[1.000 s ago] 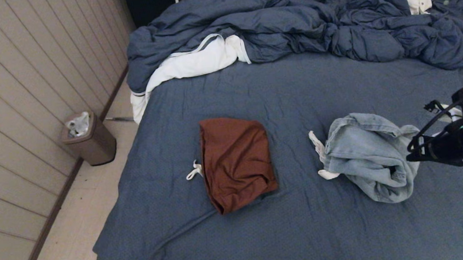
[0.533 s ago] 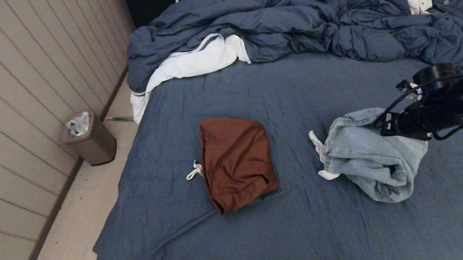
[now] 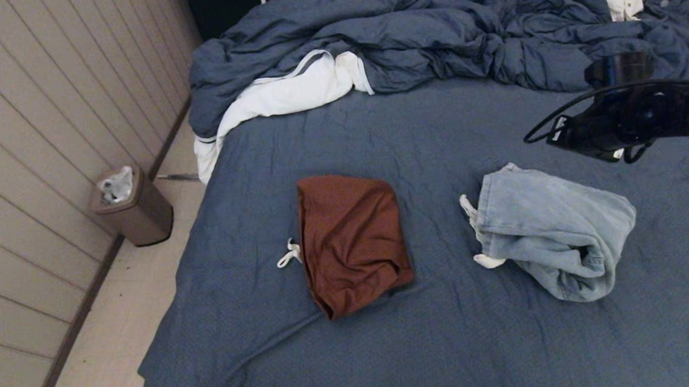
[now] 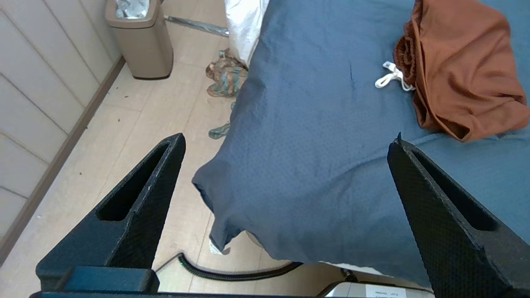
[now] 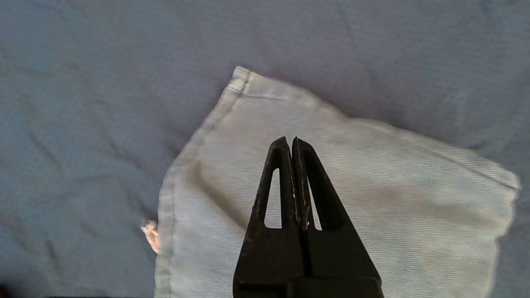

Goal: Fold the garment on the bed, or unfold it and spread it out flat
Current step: Fold the blue shorts

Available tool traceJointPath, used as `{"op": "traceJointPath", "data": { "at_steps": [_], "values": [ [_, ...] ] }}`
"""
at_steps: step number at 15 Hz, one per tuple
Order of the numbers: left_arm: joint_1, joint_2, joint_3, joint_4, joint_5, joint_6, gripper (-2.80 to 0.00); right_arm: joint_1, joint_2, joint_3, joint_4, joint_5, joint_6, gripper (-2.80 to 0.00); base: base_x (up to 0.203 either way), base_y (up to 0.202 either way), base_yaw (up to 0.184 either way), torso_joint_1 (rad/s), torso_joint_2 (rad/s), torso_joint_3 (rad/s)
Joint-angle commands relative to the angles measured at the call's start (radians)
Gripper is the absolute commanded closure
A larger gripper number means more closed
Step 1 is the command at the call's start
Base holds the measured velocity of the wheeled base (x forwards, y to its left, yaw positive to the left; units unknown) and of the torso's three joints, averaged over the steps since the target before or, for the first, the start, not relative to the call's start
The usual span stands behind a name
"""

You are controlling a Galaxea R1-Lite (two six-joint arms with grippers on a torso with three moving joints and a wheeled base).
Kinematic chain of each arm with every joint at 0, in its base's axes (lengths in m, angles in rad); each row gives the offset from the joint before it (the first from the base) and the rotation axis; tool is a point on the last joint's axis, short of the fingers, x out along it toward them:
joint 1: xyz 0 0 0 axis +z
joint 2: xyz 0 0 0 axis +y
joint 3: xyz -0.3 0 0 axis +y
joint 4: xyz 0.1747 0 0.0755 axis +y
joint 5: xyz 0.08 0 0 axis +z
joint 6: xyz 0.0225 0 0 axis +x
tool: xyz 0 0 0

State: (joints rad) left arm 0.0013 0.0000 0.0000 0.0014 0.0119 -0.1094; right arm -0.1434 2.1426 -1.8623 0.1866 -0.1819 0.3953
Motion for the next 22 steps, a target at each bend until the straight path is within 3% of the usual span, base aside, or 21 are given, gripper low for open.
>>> {"op": "traceJointPath", "data": {
  "at_steps": [1, 5, 15, 22],
  "values": [
    [0.0, 0.002, 0.0, 0.0, 0.0, -0.001, -2.8, 0.015, -0.023, 0.036, 0.001, -0.006, 0.001, 0.0, 0.0, 0.0, 0.0, 0.0, 0.0, 0.0],
    [0.0, 0.002, 0.0, 0.0, 0.0, -0.001, -2.8, 0.01, -0.111, 0.283, -0.021, 0.032, -0.013, 0.0, 0.0, 0.0, 0.0, 0.0, 0.0, 0.0],
    [0.0, 0.002, 0.0, 0.0, 0.0, -0.001, -2.8, 0.013, -0.152, 0.675, -0.234, 0.063, -0.046, 0.0, 0.0, 0.0, 0.0, 0.0, 0.0, 0.0],
    [0.0, 0.002, 0.0, 0.0, 0.0, -0.001, -2.8, 0.091, -0.37, 1.052, -0.427, 0.067, -0.085, 0.0, 0.0, 0.0, 0.0, 0.0, 0.0, 0.0]
  ]
}}
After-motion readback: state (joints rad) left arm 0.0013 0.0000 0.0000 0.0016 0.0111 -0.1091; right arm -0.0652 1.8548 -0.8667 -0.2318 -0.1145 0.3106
